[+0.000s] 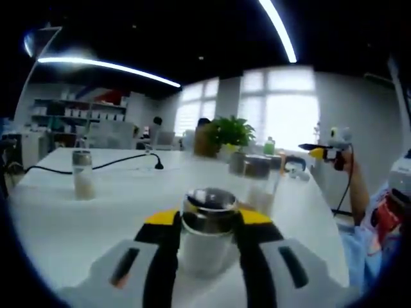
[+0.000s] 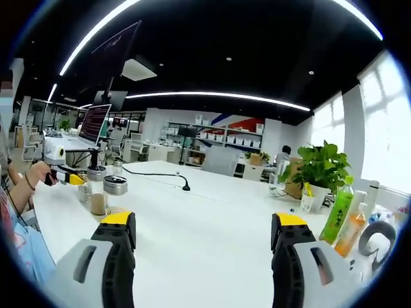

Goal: Rotate the seasoning bottle until the label or dispensing opening points toward the visible target arrow and the bottle remains upright within the marked orientation range

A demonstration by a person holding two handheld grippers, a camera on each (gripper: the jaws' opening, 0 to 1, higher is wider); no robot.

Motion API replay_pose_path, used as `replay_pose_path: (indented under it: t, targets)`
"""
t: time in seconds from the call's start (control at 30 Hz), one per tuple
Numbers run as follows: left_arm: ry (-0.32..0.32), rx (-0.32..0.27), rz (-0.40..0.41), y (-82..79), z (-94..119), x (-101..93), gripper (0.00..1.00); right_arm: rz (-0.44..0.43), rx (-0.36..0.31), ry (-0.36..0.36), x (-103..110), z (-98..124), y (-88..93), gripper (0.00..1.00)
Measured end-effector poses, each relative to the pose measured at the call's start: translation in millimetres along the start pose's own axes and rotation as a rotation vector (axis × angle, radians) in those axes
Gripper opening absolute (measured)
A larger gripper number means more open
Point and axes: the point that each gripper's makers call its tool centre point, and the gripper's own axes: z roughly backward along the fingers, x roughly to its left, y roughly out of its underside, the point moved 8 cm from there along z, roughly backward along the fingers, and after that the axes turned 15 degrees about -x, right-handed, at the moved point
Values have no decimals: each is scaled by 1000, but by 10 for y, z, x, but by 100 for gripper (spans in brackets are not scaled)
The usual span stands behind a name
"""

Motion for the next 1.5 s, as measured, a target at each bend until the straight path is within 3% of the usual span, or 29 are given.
replay_pose_path:
  t: [0.13, 0.27, 0.57, 0.63, 0.7, 0.8, 0.87, 1.0, 1.1, 1.37, 1.5]
  targets:
    - [-21, 31, -43, 12, 17, 7, 41, 1, 1, -11, 30, -2, -4, 90]
    - [-48, 24, -46, -31, 65, 18, 47, -8, 1, -7, 30, -5, -1, 90]
    - [-104, 8, -104, -198, 130, -175, 53, -12, 3, -1, 26, 3, -1, 90]
    - [-174, -32, -95, -244, 126, -171, 60, -9, -1, 2, 23, 5, -9, 90]
    - [-212, -8, -141, -206, 122, -186, 65, -11, -3, 4, 19, 3, -9, 90]
    - [-237, -22, -155, -218, 101, -265, 64, -17, -2, 4, 14, -1, -5, 90]
    - [-297, -35, -188, -240, 97, -291, 66, -12, -2, 1, 18, -4, -6, 90]
    - [-308, -69, -168, -232, 44, -361, 65, -9, -1, -9, 28, -4, -9, 90]
    - [-392, -99, -206, -210, 53, -360, 63, -3, -4, -6, 18, 3, -17, 89]
    - [-428, -144, -192, -147, 0, -425, 60, 7, -7, -2, 2, 9, -26, 89]
    - [-478, -168, -190, -126, 9, -403, 54, 5, -7, -10, 14, -7, -23, 89]
